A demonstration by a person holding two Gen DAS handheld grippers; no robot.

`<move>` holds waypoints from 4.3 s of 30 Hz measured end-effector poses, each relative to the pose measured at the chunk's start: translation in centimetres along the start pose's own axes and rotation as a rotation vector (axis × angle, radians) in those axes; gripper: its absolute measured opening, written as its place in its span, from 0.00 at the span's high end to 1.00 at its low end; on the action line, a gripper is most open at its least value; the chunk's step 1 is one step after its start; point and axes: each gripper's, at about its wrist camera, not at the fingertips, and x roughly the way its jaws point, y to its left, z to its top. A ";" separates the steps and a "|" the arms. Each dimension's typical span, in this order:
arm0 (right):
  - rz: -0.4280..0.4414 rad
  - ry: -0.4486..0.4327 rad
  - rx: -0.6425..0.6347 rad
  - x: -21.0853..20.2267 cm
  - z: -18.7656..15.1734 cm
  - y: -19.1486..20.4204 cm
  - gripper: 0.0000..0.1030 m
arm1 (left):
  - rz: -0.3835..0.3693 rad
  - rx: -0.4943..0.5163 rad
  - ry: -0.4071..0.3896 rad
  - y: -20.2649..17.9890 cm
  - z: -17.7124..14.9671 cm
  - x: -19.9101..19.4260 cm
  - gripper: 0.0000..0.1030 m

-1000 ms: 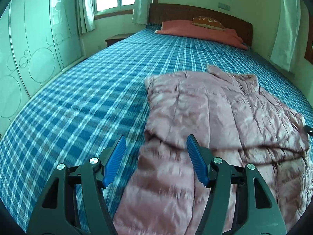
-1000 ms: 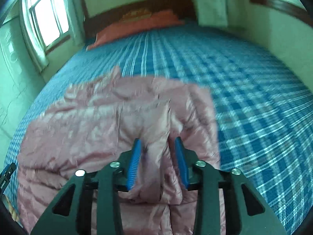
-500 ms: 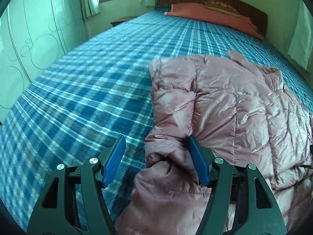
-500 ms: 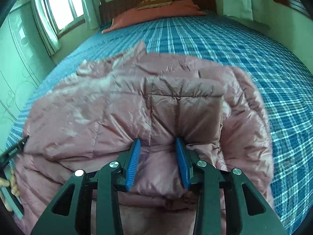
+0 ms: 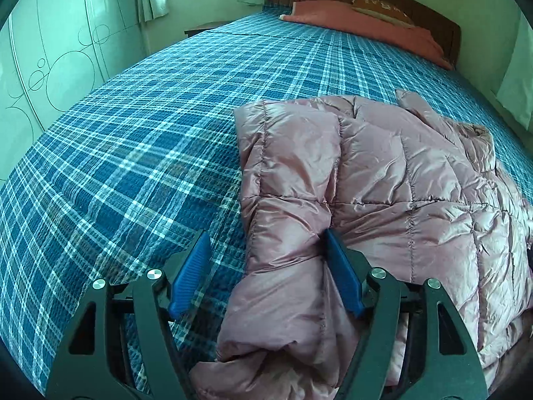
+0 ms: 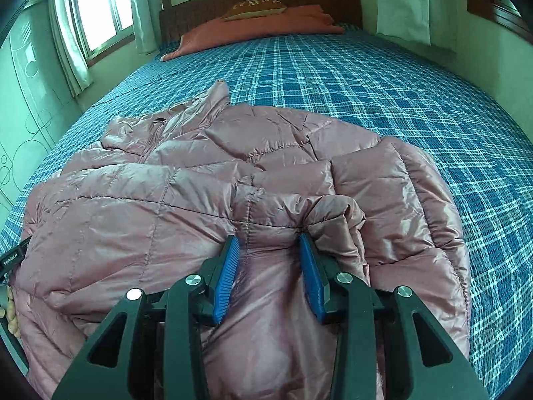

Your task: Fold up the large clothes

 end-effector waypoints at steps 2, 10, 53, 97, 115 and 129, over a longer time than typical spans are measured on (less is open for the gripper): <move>0.000 -0.012 -0.001 -0.6 0.0 0.2 0.62 | -0.002 0.001 0.002 0.0 0.0 -0.4 0.31; 0.039 -0.047 0.048 -8.7 -3.5 -2.5 0.36 | -0.053 -0.060 0.007 4.5 -2.1 -5.5 0.24; 0.385 0.042 0.574 -28.0 -32.2 -13.5 0.33 | -0.495 -0.751 0.073 18.5 -31.0 -24.9 0.24; 0.405 -0.001 0.602 -26.4 -32.0 -12.2 0.33 | -0.583 -0.775 0.066 18.5 -31.1 -23.2 0.31; 0.410 0.028 0.566 -25.0 -31.2 -11.1 0.72 | -0.583 -0.672 0.131 13.9 -29.9 -20.9 0.73; 0.615 -0.107 0.587 -30.4 -28.9 -11.1 0.89 | -0.756 -0.650 -0.007 14.3 -27.5 -27.4 0.90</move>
